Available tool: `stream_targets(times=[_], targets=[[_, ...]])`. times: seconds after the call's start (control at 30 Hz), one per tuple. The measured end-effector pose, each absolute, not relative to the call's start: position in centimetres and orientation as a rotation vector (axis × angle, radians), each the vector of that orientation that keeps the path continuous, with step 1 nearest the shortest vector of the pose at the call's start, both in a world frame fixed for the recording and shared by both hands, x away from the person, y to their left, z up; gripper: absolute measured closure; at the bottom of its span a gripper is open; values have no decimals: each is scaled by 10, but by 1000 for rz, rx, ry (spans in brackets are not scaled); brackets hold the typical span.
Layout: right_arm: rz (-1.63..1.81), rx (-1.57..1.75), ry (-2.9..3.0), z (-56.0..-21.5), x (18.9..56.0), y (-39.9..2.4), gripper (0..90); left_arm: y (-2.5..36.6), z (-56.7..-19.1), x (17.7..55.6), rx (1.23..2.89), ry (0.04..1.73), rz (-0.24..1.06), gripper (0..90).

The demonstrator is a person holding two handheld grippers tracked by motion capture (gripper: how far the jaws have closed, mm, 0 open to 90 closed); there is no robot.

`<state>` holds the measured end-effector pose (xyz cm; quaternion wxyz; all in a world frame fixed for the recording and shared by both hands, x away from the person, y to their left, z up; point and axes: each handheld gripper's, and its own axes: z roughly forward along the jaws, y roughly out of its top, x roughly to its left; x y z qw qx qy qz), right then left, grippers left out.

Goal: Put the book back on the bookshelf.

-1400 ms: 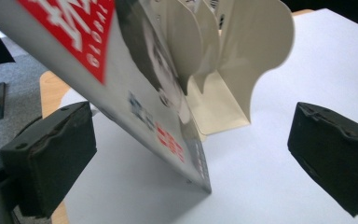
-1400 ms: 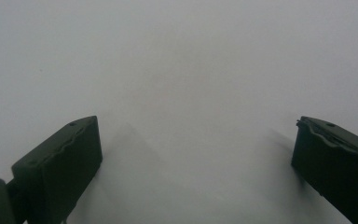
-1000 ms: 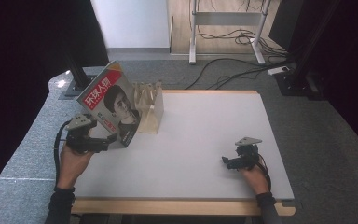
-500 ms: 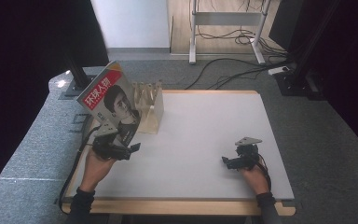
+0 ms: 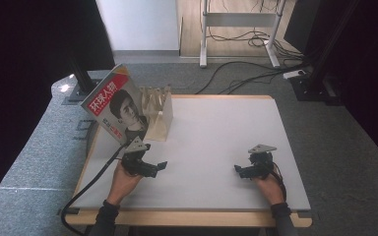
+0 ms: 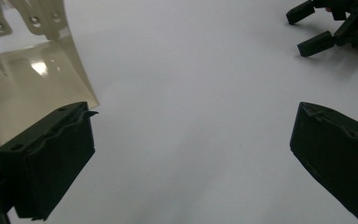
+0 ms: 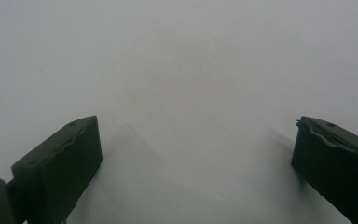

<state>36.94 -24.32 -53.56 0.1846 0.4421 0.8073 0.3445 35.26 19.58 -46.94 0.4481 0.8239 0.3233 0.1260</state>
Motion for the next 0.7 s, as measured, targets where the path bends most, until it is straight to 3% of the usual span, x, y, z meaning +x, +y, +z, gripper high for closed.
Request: stream_targets(times=[0.27, 0.7], targets=[[971, 1246, 2275, -536, 369, -243, 8, 194, -498, 351, 2037, 796, 260, 0], [971, 1246, 2275, -536, 369, -243, 8, 185, -525, 350, 2173, 804, 232, 0]])
